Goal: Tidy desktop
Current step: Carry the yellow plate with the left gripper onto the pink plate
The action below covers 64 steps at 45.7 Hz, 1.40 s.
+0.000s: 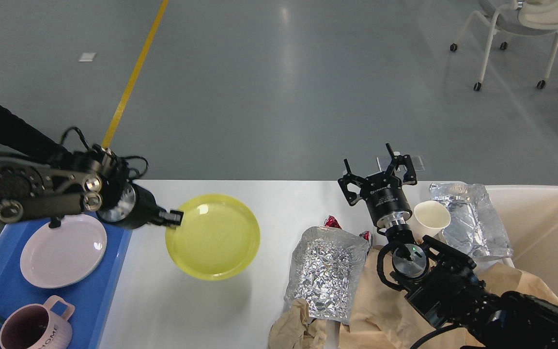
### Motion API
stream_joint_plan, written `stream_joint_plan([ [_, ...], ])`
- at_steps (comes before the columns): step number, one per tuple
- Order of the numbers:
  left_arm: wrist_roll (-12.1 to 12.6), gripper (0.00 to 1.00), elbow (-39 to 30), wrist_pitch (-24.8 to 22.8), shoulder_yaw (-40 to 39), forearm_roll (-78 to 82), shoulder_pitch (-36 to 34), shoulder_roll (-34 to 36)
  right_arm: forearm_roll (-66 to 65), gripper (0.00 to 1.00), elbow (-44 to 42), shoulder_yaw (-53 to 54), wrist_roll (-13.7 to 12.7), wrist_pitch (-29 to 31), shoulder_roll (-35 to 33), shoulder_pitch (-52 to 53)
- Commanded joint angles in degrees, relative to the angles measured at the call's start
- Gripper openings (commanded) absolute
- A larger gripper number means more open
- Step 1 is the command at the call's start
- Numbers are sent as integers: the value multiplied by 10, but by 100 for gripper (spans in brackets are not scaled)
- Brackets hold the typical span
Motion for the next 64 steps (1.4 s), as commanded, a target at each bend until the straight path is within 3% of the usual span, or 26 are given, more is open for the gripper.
stream_joint_plan([
  [1,0,0,-9,-116,-59,0,-95,80,0,100,0,0,0,0,0,0],
  [7,-1,0,-8,-212,-105,0,-147,146,0,100,-1,0,0,0,0,0],
  [11,-6,0,-3,-219,-99,18,-139,175,0,100,-1,0,0,0,0,0],
  [15,-37,0,38,-214,-105,110,-72,219,0,100,-1,0,0,0,0,0],
  [23,-119,0,194,-193,-143,190,32,197,0,100,-1,0,0,0,0,0],
  [24,-139,0,214,-189,-143,211,46,197,0,100,-1,0,0,0,0,0],
  [28,-177,0,234,-179,-140,256,67,197,0,100,-1,0,0,0,0,0],
  [38,-232,0,318,-107,-136,282,173,191,0,100,-1,0,0,0,0,0],
  [52,-287,0,449,-73,-134,283,252,133,0,100,-1,0,0,0,0,0],
  [64,-289,0,505,-34,-135,275,303,92,0,100,-1,0,0,0,-1,0],
])
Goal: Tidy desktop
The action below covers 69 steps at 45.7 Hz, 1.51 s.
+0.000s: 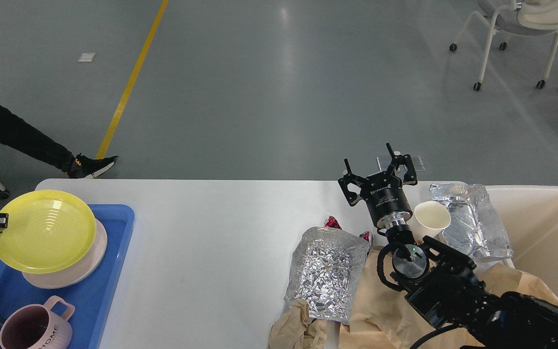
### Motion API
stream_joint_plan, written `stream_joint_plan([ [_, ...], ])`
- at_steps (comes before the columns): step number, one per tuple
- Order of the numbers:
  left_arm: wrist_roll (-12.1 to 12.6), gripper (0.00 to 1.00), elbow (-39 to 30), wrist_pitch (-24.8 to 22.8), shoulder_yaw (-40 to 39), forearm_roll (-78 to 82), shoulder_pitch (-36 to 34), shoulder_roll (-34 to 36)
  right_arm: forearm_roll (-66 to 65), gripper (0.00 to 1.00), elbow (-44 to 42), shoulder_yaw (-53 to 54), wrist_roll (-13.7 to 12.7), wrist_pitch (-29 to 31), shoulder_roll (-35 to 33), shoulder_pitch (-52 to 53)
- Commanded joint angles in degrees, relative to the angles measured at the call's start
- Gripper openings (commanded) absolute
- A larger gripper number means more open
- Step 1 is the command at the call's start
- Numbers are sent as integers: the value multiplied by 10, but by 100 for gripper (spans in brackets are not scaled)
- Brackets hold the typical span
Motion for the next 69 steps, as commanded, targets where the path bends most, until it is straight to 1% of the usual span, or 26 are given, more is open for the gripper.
stream_joint_plan([
  [1,0,0,26,20,-1,-5,24,-21,0,100,0,0,0,0,0,0],
  [13,4,0,56,51,-3,-9,51,-54,0,100,0,0,0,0,0,0],
  [19,8,0,70,57,-3,-16,65,-74,0,100,0,0,0,0,0,0],
  [26,9,5,84,72,-4,-18,78,-93,0,100,0,0,0,0,0,0],
  [33,17,27,85,74,-4,-46,88,-98,0,100,0,0,0,0,0,0],
  [35,16,38,85,74,-4,-52,89,-98,0,100,0,0,0,0,0,0],
  [39,14,52,85,72,-4,-66,84,-96,0,100,0,0,0,0,0,0],
  [42,10,60,85,70,-8,-81,78,-92,0,100,0,0,0,0,0,0],
  [44,8,67,85,67,-9,-97,68,-90,0,100,0,0,0,0,0,0],
  [47,6,74,84,63,-10,-127,32,-84,0,100,0,0,0,0,0,0],
  [49,-2,79,84,59,-9,-149,1,-77,0,100,0,0,0,0,0,0],
  [52,-34,81,84,51,-13,-199,-53,-61,0,100,0,0,0,0,0,0],
  [56,-103,82,88,30,-36,-307,-106,-54,0,100,-1,0,0,0,0,0],
  [58,-128,85,88,11,-56,-371,-119,-54,0,100,-2,0,0,0,0,0],
  [60,-131,89,88,-30,-78,-433,-127,-54,0,100,-2,0,0,0,0,0],
  [62,-130,91,89,-83,-101,-485,-133,-54,0,100,-3,0,0,0,0,0],
  [67,-126,92,88,-232,-178,-584,-149,-61,0,100,-3,0,0,0,0,0],
  [68,-122,92,88,-254,-197,-598,-149,-65,0,100,-3,0,0,0,0,0],
  [69,-115,92,89,-257,-217,-610,-148,-69,0,100,-3,0,0,0,0,0],
])
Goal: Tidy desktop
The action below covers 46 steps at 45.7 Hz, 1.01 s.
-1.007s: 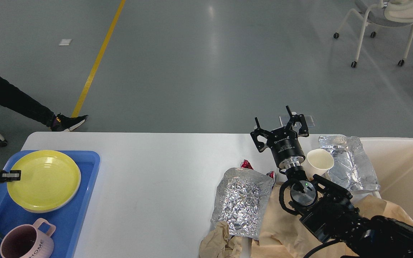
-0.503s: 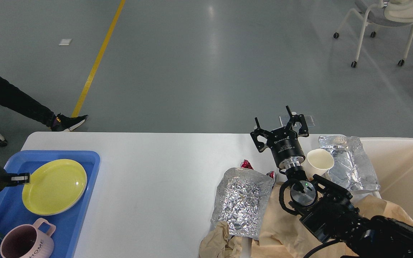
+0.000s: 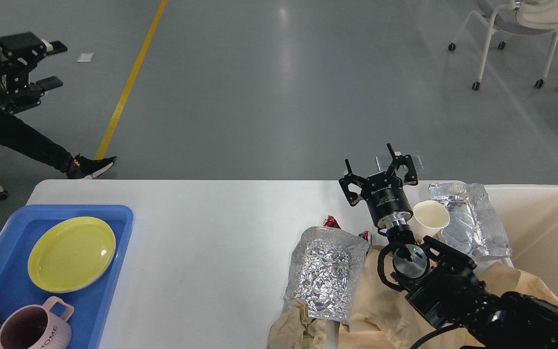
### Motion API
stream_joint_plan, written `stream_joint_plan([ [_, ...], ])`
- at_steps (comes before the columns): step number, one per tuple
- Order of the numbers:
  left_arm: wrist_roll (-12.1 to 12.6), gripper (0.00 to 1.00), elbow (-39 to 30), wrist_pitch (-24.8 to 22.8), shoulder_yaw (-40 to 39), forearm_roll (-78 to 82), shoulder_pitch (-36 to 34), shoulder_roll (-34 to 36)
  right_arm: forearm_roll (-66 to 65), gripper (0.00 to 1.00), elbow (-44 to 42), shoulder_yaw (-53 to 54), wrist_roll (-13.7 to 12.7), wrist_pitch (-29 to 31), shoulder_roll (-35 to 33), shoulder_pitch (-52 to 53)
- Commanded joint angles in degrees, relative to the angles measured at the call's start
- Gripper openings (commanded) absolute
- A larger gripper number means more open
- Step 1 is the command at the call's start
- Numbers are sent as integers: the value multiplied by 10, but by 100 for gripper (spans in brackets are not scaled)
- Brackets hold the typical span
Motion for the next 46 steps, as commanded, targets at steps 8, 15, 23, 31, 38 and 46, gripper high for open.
stream_joint_plan([
  [8,136,96,0,-109,-239,-129,13,-73,0,100,0,0,0,0,0,0],
  [15,213,96,1,-98,-349,-143,55,-120,0,100,1,0,0,0,0,0],
  [23,234,96,3,-54,-439,-145,75,-177,0,100,1,0,0,0,0,0],
  [31,235,97,3,-28,-498,-145,96,-196,0,100,1,0,0,0,0,0],
  [38,234,97,3,-22,-500,-146,116,-203,0,100,1,0,0,0,0,0],
  [46,232,98,3,-21,-503,-149,140,-212,0,100,1,0,0,0,0,1],
])
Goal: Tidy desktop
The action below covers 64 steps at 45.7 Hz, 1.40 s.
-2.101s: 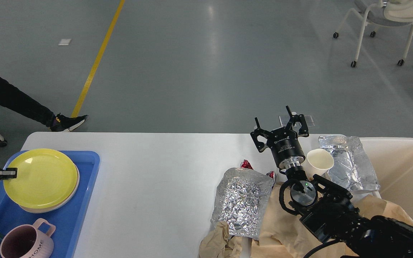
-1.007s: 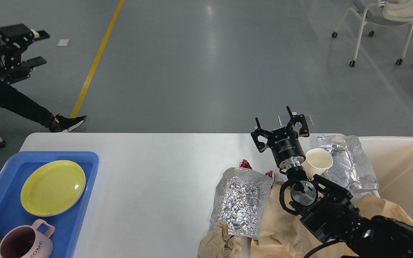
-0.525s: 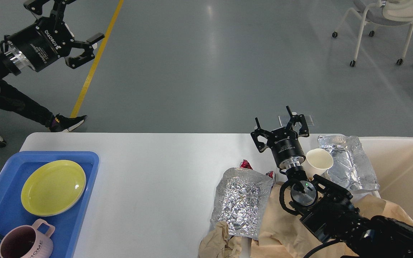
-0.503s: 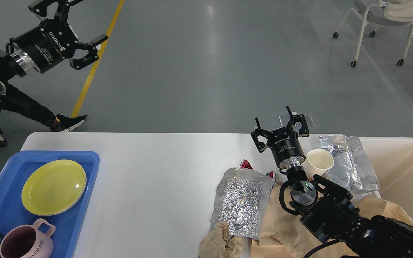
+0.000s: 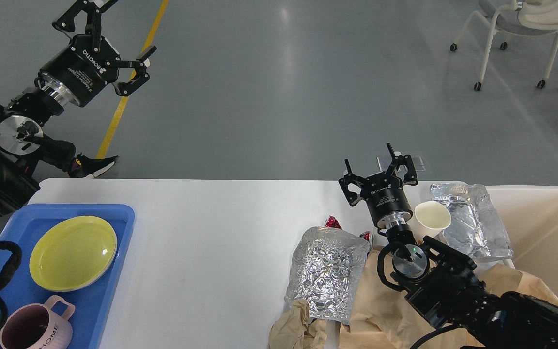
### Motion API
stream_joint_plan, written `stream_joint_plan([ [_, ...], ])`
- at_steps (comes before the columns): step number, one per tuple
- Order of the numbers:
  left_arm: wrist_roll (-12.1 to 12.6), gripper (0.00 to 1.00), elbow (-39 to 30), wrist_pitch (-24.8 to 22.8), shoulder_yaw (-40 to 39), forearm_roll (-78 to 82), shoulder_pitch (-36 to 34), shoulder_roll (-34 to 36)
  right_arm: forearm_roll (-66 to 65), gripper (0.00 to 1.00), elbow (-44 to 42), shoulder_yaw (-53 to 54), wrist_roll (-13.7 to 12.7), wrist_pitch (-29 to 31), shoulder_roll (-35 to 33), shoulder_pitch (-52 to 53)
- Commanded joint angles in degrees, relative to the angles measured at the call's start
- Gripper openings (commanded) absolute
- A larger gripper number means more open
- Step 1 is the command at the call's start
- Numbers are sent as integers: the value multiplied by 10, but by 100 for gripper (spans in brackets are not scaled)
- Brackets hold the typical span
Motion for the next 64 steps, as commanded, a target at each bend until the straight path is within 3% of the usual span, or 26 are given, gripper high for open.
stream_joint_plan([
  [1,-1,98,0,3,-6,-6,18,-5,0,100,1,0,0,0,0,0],
  [11,-6,99,0,2,-14,-21,81,-21,0,100,1,0,0,0,0,0],
  [25,-70,100,0,-2,-41,-30,201,-67,0,100,0,0,0,0,0,0],
  [34,-71,100,0,-4,-42,-31,236,-73,0,100,-1,0,0,0,0,0],
  [64,-70,100,0,-6,-41,-41,239,-73,0,100,-2,0,0,0,0,0],
])
